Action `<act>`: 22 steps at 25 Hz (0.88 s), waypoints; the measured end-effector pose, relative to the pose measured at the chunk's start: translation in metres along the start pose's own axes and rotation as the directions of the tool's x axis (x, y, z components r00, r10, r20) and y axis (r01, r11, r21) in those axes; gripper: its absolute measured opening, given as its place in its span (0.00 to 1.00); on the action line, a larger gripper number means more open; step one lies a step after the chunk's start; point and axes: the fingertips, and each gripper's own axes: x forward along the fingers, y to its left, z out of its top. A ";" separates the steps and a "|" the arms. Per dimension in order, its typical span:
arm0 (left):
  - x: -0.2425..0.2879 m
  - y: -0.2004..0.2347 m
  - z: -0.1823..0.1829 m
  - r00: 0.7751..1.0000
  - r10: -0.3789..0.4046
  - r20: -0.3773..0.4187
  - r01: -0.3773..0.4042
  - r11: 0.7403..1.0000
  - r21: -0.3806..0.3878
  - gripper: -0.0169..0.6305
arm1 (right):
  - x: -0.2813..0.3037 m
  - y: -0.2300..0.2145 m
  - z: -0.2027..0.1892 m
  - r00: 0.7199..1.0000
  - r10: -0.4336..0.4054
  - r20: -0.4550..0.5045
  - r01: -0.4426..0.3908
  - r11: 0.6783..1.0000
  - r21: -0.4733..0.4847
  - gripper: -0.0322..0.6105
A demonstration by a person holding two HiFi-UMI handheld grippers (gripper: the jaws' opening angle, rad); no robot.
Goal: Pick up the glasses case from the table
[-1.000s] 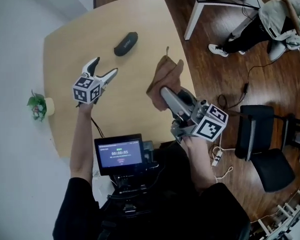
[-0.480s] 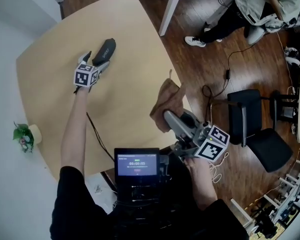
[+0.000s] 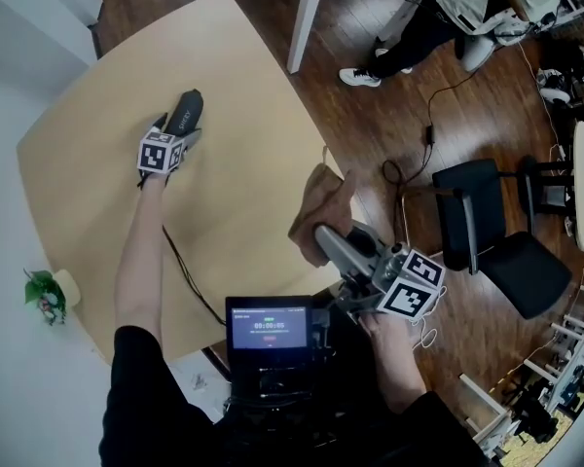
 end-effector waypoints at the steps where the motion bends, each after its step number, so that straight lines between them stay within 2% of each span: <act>1: 0.001 0.000 -0.001 1.000 0.000 -0.005 0.000 1.000 0.002 0.71 | 0.000 0.000 0.000 1.000 -0.001 0.001 0.001 1.000 0.000 0.15; 2: 0.001 0.001 -0.002 1.000 0.002 -0.011 -0.002 1.000 0.006 0.71 | -0.001 -0.001 0.001 1.000 0.000 0.002 0.000 1.000 0.001 0.15; 5: 0.000 0.001 -0.005 1.000 0.013 -0.029 -0.013 1.000 0.015 0.60 | -0.003 0.000 0.002 1.000 0.002 0.002 -0.002 1.000 -0.001 0.15; 9: -0.004 -0.001 -0.001 0.999 0.022 -0.023 -0.021 1.000 0.023 0.58 | -0.006 -0.002 0.007 1.000 0.010 0.005 -0.010 1.000 -0.001 0.15; 13: -0.022 -0.006 0.015 0.999 0.042 0.024 -0.043 0.999 0.030 0.57 | -0.005 -0.001 0.011 1.000 0.030 0.005 -0.030 1.000 0.006 0.15; 18: -0.053 -0.017 0.037 0.996 0.029 0.081 -0.032 0.999 0.034 0.56 | 0.003 0.008 0.013 0.997 0.082 0.005 -0.082 0.997 0.007 0.15; 22: -0.067 -0.023 0.032 0.998 0.007 0.060 -0.009 0.999 0.033 0.56 | 0.010 0.015 0.014 0.992 0.124 0.000 -0.124 0.992 0.005 0.15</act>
